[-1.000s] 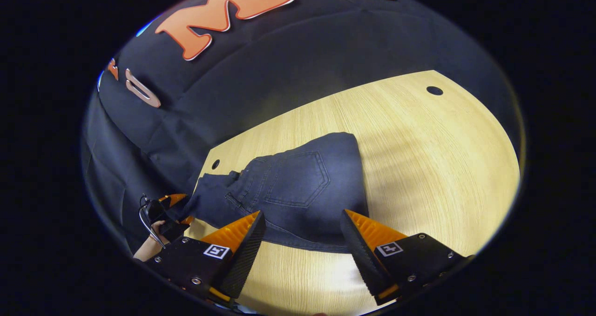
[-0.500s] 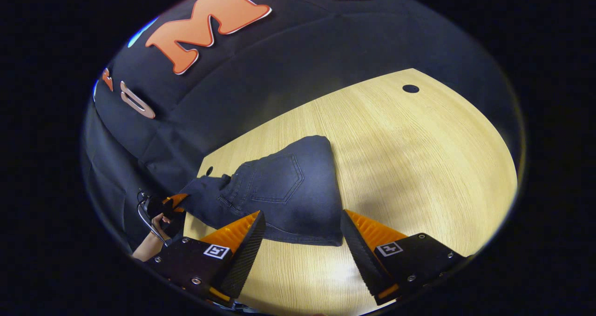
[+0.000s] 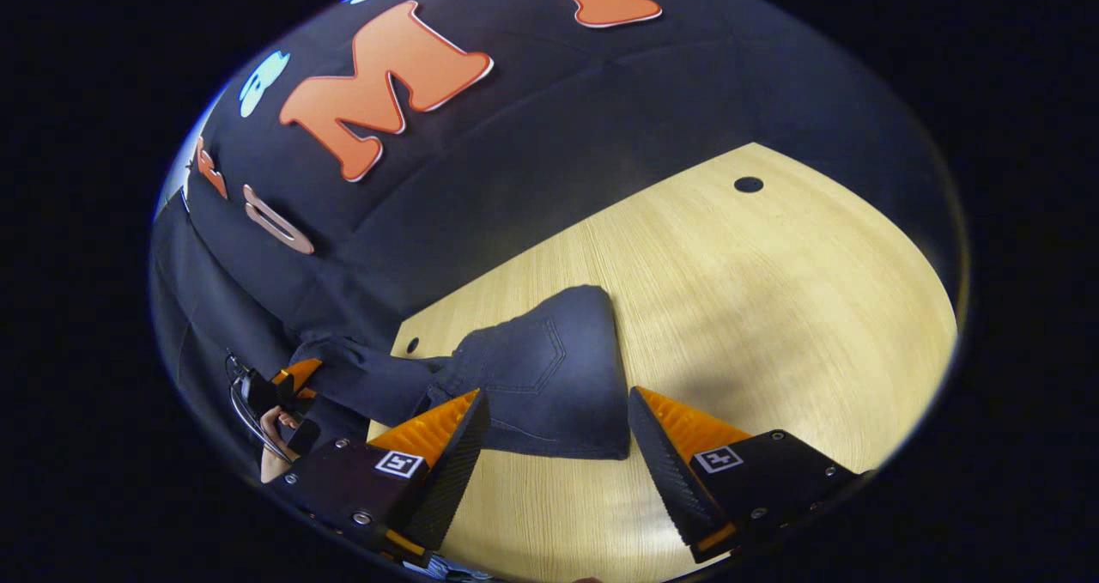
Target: Grasp the waist and the cuffs of the jeans and fold them to make the two legs overlap; first hold the waist and fold one-third of the jeans toward the cuffs, then hold the cuffs and fold the remaining one-third in the same direction to finish folding.
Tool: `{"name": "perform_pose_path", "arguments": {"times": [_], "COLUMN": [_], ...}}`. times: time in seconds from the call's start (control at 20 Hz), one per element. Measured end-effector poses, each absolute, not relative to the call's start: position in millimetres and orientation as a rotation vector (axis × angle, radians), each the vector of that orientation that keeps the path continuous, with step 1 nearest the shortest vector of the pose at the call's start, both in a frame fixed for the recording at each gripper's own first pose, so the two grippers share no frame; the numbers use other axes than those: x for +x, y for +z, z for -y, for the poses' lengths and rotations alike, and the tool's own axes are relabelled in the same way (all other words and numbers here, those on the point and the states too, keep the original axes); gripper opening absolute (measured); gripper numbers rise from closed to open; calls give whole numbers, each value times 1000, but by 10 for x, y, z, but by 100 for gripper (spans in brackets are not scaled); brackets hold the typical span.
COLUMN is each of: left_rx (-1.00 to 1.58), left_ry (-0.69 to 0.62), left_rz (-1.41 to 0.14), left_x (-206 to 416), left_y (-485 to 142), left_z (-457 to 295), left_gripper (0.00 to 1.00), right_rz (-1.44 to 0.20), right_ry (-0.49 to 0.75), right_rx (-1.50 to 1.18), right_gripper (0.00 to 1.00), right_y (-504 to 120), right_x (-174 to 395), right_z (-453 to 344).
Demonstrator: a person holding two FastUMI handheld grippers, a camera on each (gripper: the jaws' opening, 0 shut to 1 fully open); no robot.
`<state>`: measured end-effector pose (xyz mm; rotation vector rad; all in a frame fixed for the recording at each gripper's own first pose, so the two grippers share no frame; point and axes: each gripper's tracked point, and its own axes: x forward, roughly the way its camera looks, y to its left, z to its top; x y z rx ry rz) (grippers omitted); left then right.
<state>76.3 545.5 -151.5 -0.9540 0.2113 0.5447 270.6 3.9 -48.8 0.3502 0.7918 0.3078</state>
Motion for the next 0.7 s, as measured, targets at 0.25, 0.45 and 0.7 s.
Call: {"name": "perform_pose_path", "arguments": {"times": [0.25, 0.45, 0.7], "left_rx": [-875, -816, -744], "left_ry": [418, 342, 274], "left_rz": [-244, -314, -465], "left_x": [1332, 1702, 2138], "left_y": [-1189, -1305, -1947], "left_z": [-4457, -3567, -2547], "left_gripper": [2, 3, 2], "right_rz": [-746, -723, -716], "right_ry": [314, 297, 273], "right_rx": [387, 408, 436], "right_gripper": [98, 99, 98], "right_y": [-253, -123, -108], "right_x": [2698, 2721, 2717], "right_z": [367, 829, 1288]}}
